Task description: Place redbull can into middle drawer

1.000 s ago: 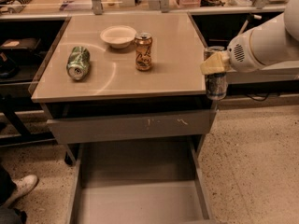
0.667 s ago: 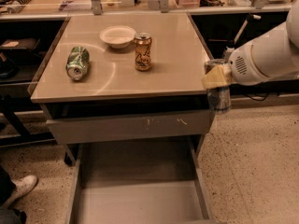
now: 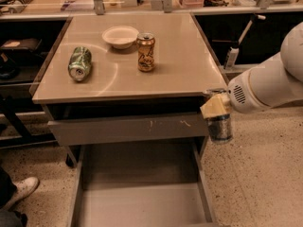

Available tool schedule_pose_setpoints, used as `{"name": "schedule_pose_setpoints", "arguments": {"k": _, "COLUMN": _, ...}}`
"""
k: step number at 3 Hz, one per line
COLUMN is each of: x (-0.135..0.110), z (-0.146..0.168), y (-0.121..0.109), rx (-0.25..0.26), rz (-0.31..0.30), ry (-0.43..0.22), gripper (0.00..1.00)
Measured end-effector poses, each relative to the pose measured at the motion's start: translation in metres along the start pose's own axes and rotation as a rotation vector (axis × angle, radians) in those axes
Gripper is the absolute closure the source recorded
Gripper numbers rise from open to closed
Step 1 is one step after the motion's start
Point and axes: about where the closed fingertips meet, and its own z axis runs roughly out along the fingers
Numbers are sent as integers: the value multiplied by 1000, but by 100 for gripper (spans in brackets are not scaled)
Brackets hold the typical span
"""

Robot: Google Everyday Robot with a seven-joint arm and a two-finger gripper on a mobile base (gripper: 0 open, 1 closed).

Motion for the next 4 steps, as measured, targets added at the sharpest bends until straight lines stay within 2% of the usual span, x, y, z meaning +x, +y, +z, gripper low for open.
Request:
{"name": "schedule_pose_setpoints", "arguments": {"k": 1, "x": 22, "z": 17, "y": 26, "rx": -58, "rz": 5, "ry": 35, "gripper": 100}}
{"name": "schedule_pose_setpoints", "arguments": {"k": 3, "x": 75, "z": 95, "y": 125, "rx": -255, "rz": 17, "ry": 168, "gripper": 100}}
{"name": "schedule_pose_setpoints", "arguments": {"k": 4, "x": 77, "z": 97, "y": 128, "rx": -260, "rz": 15, "ry": 174, "gripper": 100}}
